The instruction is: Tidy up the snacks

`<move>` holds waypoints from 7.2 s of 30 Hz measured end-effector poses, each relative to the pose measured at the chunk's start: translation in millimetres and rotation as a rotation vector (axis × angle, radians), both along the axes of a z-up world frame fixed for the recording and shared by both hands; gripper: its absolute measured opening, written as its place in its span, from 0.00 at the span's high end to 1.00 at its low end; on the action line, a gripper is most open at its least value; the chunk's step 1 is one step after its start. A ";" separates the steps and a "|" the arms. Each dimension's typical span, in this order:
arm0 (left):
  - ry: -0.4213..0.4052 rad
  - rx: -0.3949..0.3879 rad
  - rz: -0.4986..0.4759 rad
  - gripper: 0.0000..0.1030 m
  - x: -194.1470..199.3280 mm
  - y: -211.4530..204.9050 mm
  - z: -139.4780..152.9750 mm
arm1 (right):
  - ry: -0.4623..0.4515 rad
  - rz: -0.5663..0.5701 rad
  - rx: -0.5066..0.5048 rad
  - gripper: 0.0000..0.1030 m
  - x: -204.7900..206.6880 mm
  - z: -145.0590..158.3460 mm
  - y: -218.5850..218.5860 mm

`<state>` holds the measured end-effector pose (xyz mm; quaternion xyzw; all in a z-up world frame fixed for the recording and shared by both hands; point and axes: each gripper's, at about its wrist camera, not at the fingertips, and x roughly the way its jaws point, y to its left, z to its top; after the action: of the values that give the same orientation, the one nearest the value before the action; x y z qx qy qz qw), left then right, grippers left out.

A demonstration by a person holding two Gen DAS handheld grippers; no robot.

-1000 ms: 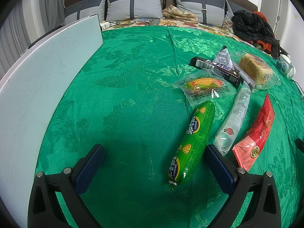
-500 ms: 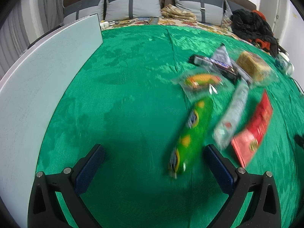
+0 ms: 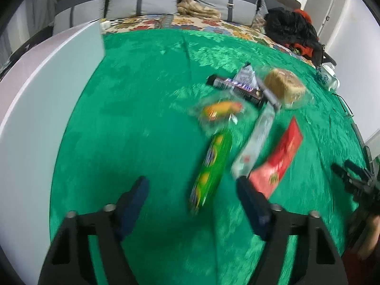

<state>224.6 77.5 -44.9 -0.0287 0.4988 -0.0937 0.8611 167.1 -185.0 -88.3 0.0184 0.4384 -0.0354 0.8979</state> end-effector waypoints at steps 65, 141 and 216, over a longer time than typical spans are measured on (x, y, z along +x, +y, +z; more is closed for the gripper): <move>-0.096 0.124 0.073 0.00 -53.3 -1.4 -36.9 | 0.004 -0.003 0.005 0.10 -0.4 0.3 -0.1; -0.055 -0.289 0.110 0.79 -127.2 31.4 5.0 | 0.348 0.109 0.509 0.89 -3.2 38.2 45.2; -0.098 0.122 0.131 0.00 -35.1 9.5 -35.4 | 0.000 0.090 -0.005 0.12 -0.2 2.2 -6.3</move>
<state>189.5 87.0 -80.4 -0.0043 0.4578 -0.0079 0.8890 166.9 -191.4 -86.0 -0.0037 0.4386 0.0036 0.8987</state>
